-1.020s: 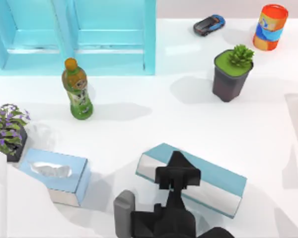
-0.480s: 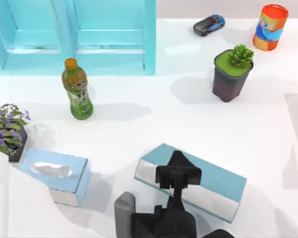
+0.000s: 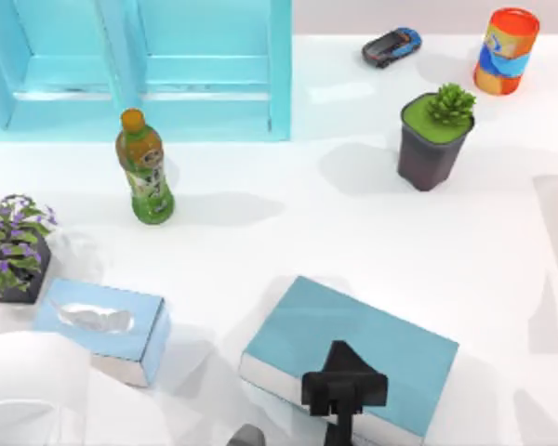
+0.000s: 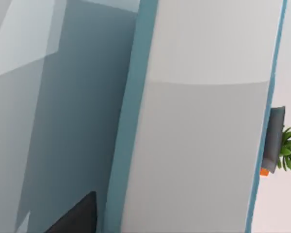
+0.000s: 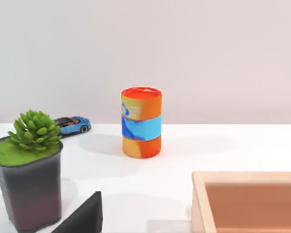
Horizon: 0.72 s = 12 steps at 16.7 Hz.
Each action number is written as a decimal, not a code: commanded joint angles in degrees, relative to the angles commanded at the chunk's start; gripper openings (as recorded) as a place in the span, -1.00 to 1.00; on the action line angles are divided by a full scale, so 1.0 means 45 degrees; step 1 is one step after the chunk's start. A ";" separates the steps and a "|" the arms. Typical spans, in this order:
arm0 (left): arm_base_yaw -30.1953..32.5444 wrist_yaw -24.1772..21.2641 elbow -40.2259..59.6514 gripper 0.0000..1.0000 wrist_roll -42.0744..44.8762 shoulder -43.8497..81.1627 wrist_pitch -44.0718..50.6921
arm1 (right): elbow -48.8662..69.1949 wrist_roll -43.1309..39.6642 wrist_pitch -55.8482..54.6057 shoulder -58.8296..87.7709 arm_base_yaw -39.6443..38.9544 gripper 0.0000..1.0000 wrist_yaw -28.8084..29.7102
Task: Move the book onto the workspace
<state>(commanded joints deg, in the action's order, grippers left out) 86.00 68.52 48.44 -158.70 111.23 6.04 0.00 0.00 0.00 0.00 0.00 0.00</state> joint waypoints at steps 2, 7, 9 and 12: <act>0.0632 0.0091 0.0586 1.00 -0.2128 0.0317 0.2341 | 0.0000 0.0000 0.0000 0.0000 0.0000 1.00 0.0000; 0.2358 0.0312 0.2076 1.00 -0.7378 0.1037 0.8387 | 0.0000 0.0000 0.0000 0.0000 0.0000 1.00 0.0000; 0.3026 0.0379 0.2622 1.00 -0.9253 0.1255 1.0567 | 0.0000 0.0000 0.0000 0.0000 0.0000 1.00 0.0000; 0.3879 0.0445 0.3297 1.00 -1.1557 0.1476 1.3225 | 0.0000 0.0000 0.0000 0.0000 0.0000 1.00 0.0000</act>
<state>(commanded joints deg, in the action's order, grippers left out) 103.45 70.52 63.27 -210.71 117.87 65.55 0.00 0.00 0.00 0.00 0.00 0.00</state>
